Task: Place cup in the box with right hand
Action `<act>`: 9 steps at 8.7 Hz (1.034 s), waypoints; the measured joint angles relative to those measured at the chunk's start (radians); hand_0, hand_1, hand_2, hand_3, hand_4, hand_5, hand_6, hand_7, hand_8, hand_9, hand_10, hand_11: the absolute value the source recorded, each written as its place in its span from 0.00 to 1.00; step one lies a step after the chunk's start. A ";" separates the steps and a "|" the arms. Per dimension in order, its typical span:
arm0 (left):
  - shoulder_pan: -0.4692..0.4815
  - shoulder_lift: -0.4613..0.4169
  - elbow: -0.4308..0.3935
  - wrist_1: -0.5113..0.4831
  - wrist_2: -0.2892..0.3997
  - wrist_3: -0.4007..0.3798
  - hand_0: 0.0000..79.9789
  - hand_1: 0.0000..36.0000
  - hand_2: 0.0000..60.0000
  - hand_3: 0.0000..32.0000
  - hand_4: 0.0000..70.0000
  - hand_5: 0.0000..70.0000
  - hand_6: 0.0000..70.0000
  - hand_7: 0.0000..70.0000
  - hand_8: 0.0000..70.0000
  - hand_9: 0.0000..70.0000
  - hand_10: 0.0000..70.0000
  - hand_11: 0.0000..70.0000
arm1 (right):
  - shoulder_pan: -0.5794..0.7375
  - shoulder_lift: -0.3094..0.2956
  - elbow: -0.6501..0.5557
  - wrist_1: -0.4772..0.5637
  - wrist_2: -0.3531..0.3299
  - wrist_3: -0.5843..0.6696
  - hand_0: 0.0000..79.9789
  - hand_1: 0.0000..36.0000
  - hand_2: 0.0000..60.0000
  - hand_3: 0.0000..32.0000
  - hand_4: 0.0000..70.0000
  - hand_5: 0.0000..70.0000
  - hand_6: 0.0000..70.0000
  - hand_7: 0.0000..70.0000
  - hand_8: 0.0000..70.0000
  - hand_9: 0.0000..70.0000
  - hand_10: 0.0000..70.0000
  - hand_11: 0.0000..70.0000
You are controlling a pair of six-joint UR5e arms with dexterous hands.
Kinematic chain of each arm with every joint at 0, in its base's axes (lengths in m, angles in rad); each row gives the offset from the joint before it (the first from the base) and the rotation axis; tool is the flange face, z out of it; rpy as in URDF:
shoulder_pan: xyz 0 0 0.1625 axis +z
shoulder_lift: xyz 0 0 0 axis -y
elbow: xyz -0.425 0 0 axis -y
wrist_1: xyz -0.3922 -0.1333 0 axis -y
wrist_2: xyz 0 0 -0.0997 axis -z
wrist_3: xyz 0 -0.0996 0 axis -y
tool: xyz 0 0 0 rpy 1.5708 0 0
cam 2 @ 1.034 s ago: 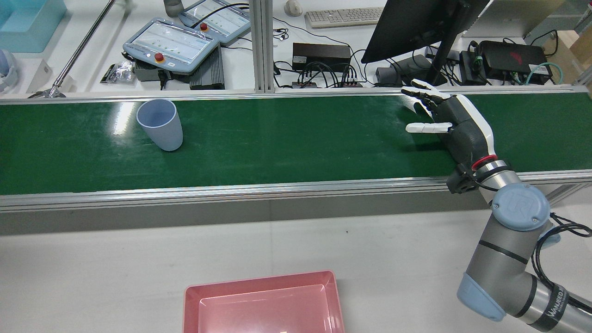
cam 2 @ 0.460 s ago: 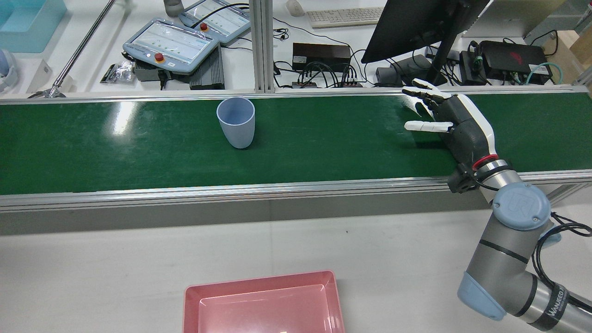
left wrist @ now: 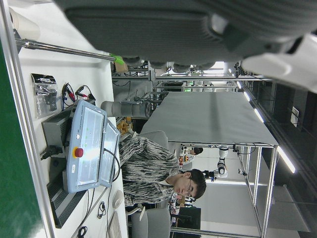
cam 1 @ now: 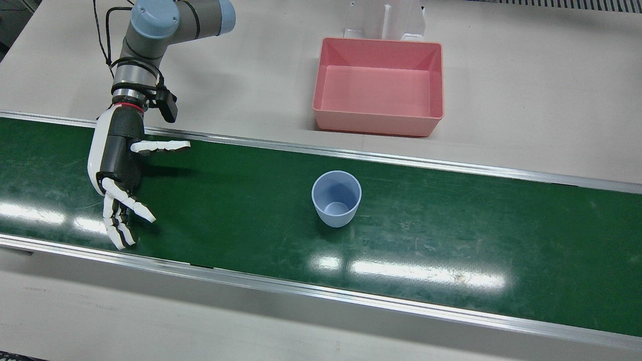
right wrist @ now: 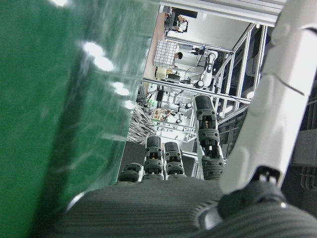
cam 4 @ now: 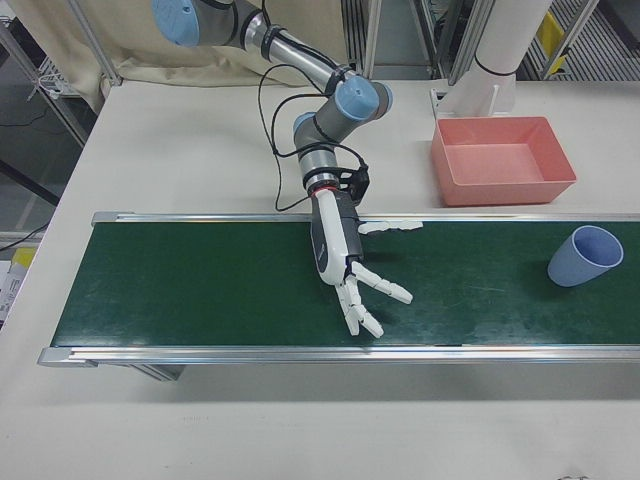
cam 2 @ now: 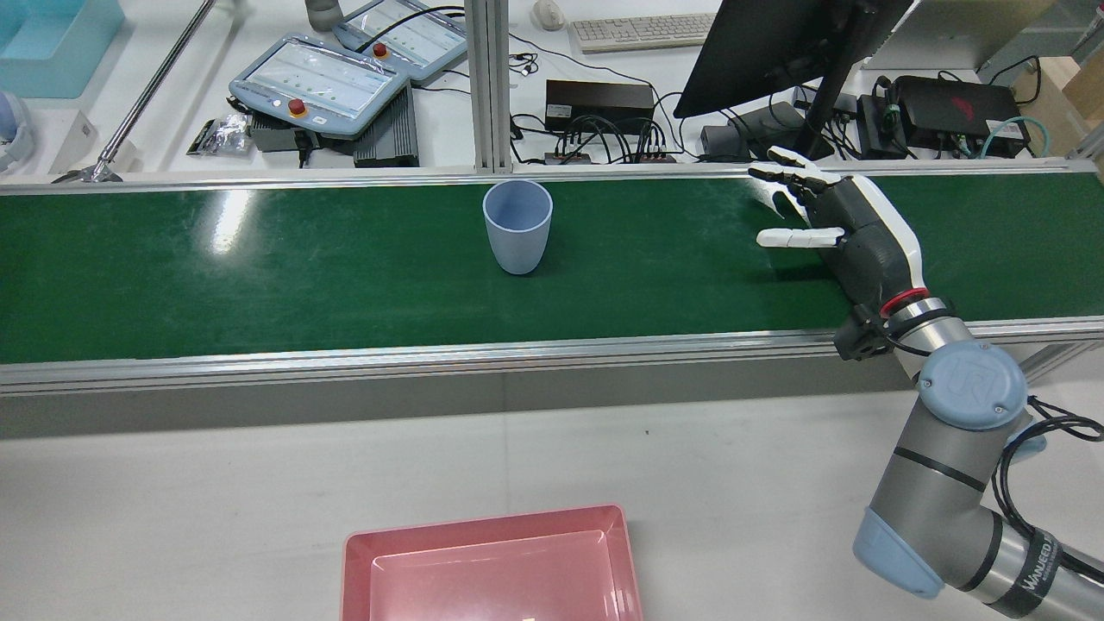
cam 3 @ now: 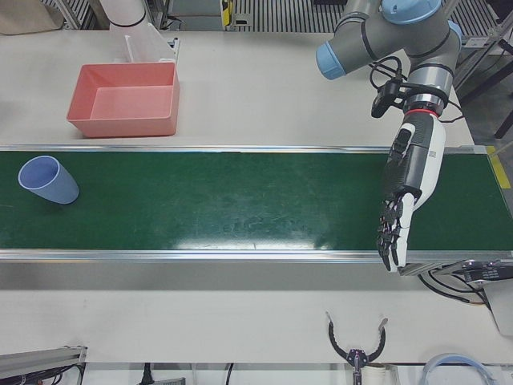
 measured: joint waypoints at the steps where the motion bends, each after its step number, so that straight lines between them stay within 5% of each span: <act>1: 0.000 0.000 0.000 0.000 0.000 0.000 0.00 0.00 0.00 0.00 0.00 0.00 0.00 0.00 0.00 0.00 0.00 0.00 | 0.000 0.000 0.001 0.000 0.000 0.000 0.66 0.46 0.16 0.00 0.24 0.09 0.08 0.28 0.15 0.27 0.04 0.09; 4: 0.000 0.000 0.000 0.000 0.000 0.000 0.00 0.00 0.00 0.00 0.00 0.00 0.00 0.00 0.00 0.00 0.00 0.00 | 0.000 0.001 0.008 -0.001 0.000 -0.001 0.67 0.43 0.13 0.00 0.26 0.09 0.08 0.28 0.15 0.27 0.04 0.08; 5: 0.000 0.000 0.000 0.000 0.000 0.000 0.00 0.00 0.00 0.00 0.00 0.00 0.00 0.00 0.00 0.00 0.00 0.00 | -0.001 0.001 0.009 -0.001 -0.001 -0.002 0.68 0.39 0.04 0.00 0.30 0.09 0.08 0.28 0.15 0.27 0.04 0.08; 6: 0.000 0.000 0.000 0.000 0.000 0.000 0.00 0.00 0.00 0.00 0.00 0.00 0.00 0.00 0.00 0.00 0.00 0.00 | -0.002 0.004 0.010 -0.002 -0.001 -0.004 0.67 0.41 0.08 0.00 0.28 0.09 0.08 0.28 0.15 0.27 0.04 0.08; 7: 0.000 0.000 0.000 0.000 0.000 0.000 0.00 0.00 0.00 0.00 0.00 0.00 0.00 0.00 0.00 0.00 0.00 0.00 | -0.003 0.006 0.011 -0.002 -0.001 -0.007 0.69 0.36 0.00 0.00 0.32 0.09 0.08 0.28 0.15 0.27 0.03 0.07; 8: 0.000 0.000 -0.001 0.000 0.000 0.000 0.00 0.00 0.00 0.00 0.00 0.00 0.00 0.00 0.00 0.00 0.00 0.00 | -0.007 0.007 0.012 -0.002 -0.001 -0.010 0.66 0.47 0.17 0.00 0.24 0.09 0.08 0.28 0.15 0.27 0.03 0.07; 9: 0.000 0.000 -0.001 0.000 0.000 -0.001 0.00 0.00 0.00 0.00 0.00 0.00 0.00 0.00 0.00 0.00 0.00 0.00 | -0.014 0.006 0.015 -0.002 -0.002 -0.012 0.67 0.44 0.13 0.00 0.25 0.09 0.08 0.28 0.15 0.27 0.03 0.07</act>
